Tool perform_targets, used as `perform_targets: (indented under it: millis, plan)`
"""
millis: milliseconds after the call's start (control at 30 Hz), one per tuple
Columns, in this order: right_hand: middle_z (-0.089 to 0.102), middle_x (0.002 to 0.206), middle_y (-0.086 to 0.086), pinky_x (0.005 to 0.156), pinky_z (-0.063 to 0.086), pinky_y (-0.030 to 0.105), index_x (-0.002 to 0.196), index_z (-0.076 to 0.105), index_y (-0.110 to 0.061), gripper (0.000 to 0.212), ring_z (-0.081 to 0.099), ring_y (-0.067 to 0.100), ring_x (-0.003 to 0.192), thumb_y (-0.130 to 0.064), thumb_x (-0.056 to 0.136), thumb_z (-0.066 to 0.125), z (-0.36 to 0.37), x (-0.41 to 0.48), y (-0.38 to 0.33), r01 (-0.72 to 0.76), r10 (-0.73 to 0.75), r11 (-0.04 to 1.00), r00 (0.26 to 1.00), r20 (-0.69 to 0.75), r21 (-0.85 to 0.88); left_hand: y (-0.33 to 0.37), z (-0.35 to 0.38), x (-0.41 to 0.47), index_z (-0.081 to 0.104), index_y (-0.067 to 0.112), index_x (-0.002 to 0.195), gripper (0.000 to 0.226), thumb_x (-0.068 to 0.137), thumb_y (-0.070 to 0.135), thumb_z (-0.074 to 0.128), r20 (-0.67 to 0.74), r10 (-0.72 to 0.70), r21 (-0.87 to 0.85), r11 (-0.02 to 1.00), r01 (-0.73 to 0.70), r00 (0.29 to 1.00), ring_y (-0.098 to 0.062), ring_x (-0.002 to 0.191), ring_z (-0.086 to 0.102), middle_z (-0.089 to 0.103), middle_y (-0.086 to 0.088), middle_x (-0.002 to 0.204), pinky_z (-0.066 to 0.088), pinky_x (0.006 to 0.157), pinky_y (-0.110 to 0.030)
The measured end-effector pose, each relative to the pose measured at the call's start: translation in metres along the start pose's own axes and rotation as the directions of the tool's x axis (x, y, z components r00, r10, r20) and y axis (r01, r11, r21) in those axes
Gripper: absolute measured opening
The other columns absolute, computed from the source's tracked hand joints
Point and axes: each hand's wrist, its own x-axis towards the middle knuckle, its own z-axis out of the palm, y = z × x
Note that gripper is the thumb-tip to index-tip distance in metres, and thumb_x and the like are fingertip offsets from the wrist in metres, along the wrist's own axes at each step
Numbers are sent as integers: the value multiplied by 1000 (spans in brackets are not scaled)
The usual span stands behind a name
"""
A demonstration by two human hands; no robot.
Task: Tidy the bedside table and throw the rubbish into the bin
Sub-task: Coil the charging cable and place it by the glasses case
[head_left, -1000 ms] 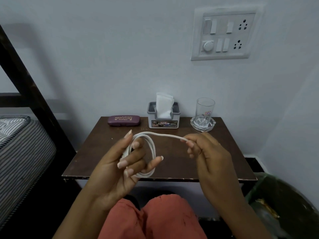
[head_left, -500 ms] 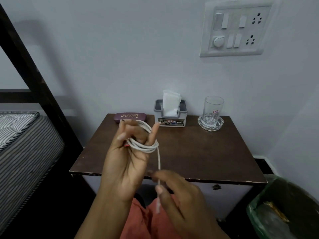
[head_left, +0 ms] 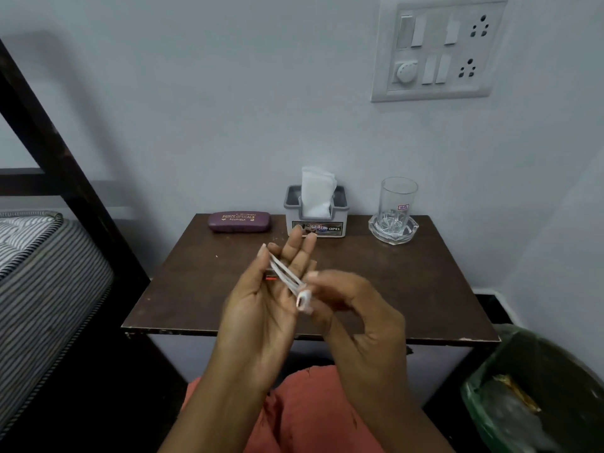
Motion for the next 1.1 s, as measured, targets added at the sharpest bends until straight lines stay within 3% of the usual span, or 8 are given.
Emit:
perform_targets:
  millis: [133, 367, 533, 700, 800, 933, 1033, 1100]
  plan:
    - [65, 93, -12, 65, 48, 14, 102, 64, -25, 22, 63, 2, 77, -11, 86, 66, 0, 3, 2, 18, -68, 969, 978, -195, -247, -5, 6, -10, 57, 11, 91, 24, 97, 22, 37, 51, 50, 144, 988, -57, 997, -25, 115, 61, 66, -15, 120, 55, 84, -31]
    - [67, 92, -9, 71, 50, 28, 97, 73, -22, 28, 61, 10, 85, 0, 81, 65, -11, 10, 2, 78, -118, 809, 993, -31, -582, 3, 14, -11, 70, 9, 82, 33, 88, 26, 42, 120, 48, 230, 970, -75, 992, -26, 116, 60, 65, -20, 119, 51, 93, -36]
    - [69, 92, -14, 75, 51, 26, 92, 74, -22, 30, 64, 7, 88, 4, 81, 63, -13, 11, 1, 39, -30, 945, 999, 32, -325, 6, 13, -8, 56, 10, 79, 21, 85, 27, 46, 87, -28, 307, 952, 0, 996, -26, 113, 62, 69, -19, 109, 50, 91, -33]
    - [69, 90, -17, 74, 50, 24, 92, 71, -27, 22, 63, 3, 87, -8, 84, 63, -12, 9, -2, 4, 12, 936, 999, 44, -352, 5, 8, -11, 61, 11, 76, 25, 86, 29, 48, 80, -88, 317, 947, 58, 993, -29, 109, 64, 71, -17, 100, 49, 91, -37]
    - [68, 95, -16, 78, 48, 23, 98, 69, -28, 22, 63, 6, 91, -10, 87, 61, -10, 4, 0, -24, 27, 948, 1000, 7, -316, 4, 7, -11, 58, 11, 75, 28, 87, 33, 45, 67, -92, 204, 976, 76, 994, -27, 104, 67, 71, -9, 80, 50, 90, -35]
    - [55, 102, -5, 79, 42, 15, 114, 64, -14, 44, 55, 6, 92, 5, 86, 37, -22, -2, 6, 62, -95, 856, 995, -39, -513, 15, 2, -5, 55, 13, 66, 31, 91, 28, 44, -15, -32, -17, 999, 32, 999, -15, 72, 71, 48, 5, 49, 51, 91, -43]
    - [56, 100, 1, 85, 41, 13, 103, 64, -8, 45, 54, 2, 97, 19, 78, 37, -38, 3, 17, -5, -72, 883, 986, -148, -469, 22, -17, -3, 56, 8, 77, 31, 100, 23, 41, 164, -116, -302, 939, 162, 980, -6, 55, 58, 46, 3, 50, 43, 103, -45]
    - [56, 102, -6, 89, 41, 15, 98, 63, -9, 39, 54, 1, 99, 17, 81, 40, -42, 2, 24, 19, -55, 909, 996, -73, -417, 25, -18, -3, 60, 1, 86, 28, 100, 19, 43, 225, -95, -428, 884, 186, 970, -7, 60, 61, 53, 0, 63, 45, 100, -50]
